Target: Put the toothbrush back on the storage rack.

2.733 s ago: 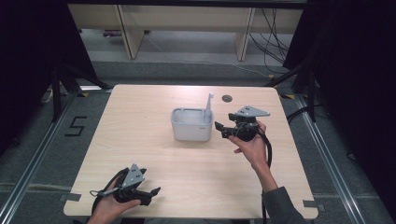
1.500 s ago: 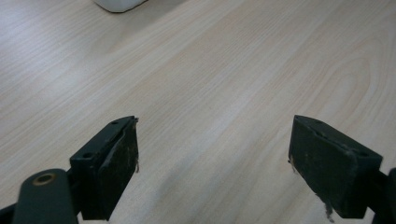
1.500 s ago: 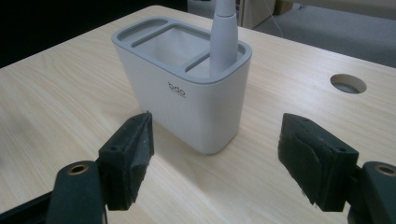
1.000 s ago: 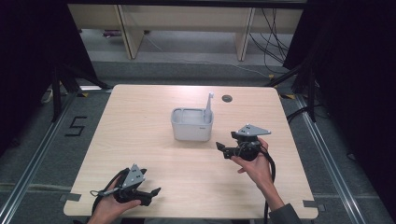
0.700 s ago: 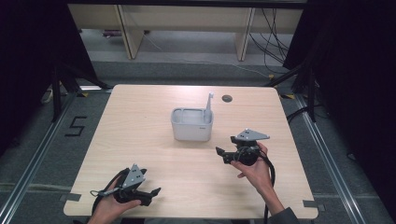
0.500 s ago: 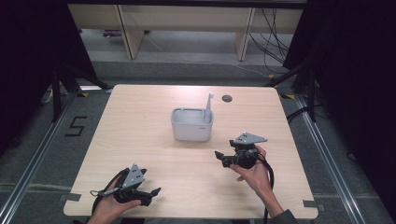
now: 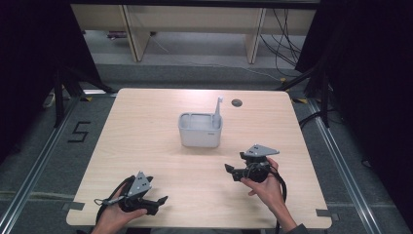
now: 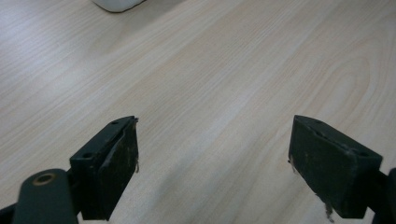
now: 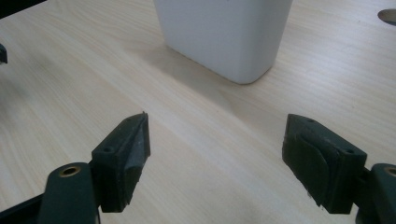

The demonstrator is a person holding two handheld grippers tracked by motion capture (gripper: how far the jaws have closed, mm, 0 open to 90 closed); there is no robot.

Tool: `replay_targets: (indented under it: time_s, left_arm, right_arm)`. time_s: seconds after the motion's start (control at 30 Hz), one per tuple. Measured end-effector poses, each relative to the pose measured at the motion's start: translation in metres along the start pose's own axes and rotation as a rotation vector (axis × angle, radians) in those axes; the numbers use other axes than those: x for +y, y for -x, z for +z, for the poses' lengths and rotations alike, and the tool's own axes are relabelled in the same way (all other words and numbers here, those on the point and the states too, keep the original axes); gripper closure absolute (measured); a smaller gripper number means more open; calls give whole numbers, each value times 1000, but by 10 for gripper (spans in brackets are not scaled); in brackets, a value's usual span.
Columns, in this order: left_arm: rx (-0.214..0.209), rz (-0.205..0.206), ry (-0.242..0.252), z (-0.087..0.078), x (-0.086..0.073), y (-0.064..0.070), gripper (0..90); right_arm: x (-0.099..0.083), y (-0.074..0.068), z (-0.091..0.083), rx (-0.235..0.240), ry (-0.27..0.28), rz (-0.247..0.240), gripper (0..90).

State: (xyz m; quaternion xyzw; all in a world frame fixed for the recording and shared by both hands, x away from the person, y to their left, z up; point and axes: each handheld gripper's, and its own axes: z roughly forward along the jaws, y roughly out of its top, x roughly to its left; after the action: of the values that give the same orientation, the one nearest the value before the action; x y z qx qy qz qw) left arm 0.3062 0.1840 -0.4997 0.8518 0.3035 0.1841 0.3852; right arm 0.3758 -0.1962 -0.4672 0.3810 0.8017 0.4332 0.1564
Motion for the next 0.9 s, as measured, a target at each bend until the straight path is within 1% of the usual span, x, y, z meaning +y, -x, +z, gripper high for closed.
replay_targets:
  time_s: [0.03,0.07,0.1,0.13,0.17,0.2,0.23,0.27,0.3,0.33,0.37,0.4,0.43,0.47,0.5,0.57,0.6,0.67,0.7,0.73,0.77,0.83,0.9]
  left_arm:
    - [0,1,-1,0,0,0,154]
    - [0,1,-1,0,0,0,154]
    - [0,2,-1,0,0,0,154]
    - [0,2,-1,0,0,0,154]
    - [0,2,-1,0,0,0,154]
    - [0,0,0,0,0,0,154]
    - [-2,8,-2,0,0,0,154]
    - [1,-1,0,0,0,0,154]
    - [-1,-1,1,0,0,0,154]
    - [-7,-10,12,1,0,1,154]
    - [-8,-13,11,1,0,1,154]
    - [0,-4,1,0,0,0,154]
    - [1,1,-1,0,0,0,154]
    - [0,-1,0,0,0,0,154]
    - [0,0,-1,0,0,0,154]
    - [0,2,-2,0,0,0,154]
    - [0,3,0,0,0,0,154]
    - [0,0,-1,0,0,0,154]
    - [1,0,-1,0,0,0,154]
    - [1,-1,0,0,0,0,154]
    - [1,-1,0,0,0,0,154]
    - [-2,-1,2,0,0,0,154]
    - [1,0,0,0,0,0,154]
  right_arm:
    - [-2,-2,-1,1,-12,13,241]
    - [-2,-1,-1,7,-13,5,241]
    - [-4,-3,-2,0,-11,17,241]
    - [-5,-3,-3,6,-23,14,238]
    - [-6,-3,-3,9,-23,21,235]
    - [-7,-3,-2,5,-16,15,234]
    - [-8,-3,-3,6,-30,10,231]
    - [-8,-4,-4,2,-36,9,226]
    - [-9,-4,-4,5,-29,8,225]
    - [-9,-4,-5,26,-33,4,223]
    - [-10,-5,-6,8,-32,10,220]
    - [-11,-6,-6,14,-32,6,209]
    - [-12,-6,-7,5,-32,12,200]
    - [-13,-6,-8,7,-37,-7,199]
    - [-14,-7,-8,14,-39,9,198]
    - [-16,-9,-9,21,-55,18,191]
    - [-17,-12,-10,27,-63,41,187]
    - [-19,-10,-10,20,-60,-3,185]
    - [-20,-12,-10,32,-62,19,185]
    - [-21,-12,-11,28,-65,13,185]
    - [-21,-11,-12,28,-65,-10,185]
    - [-23,-14,-13,32,-71,23,185]
    - [-24,-14,-15,37,-75,20,185]
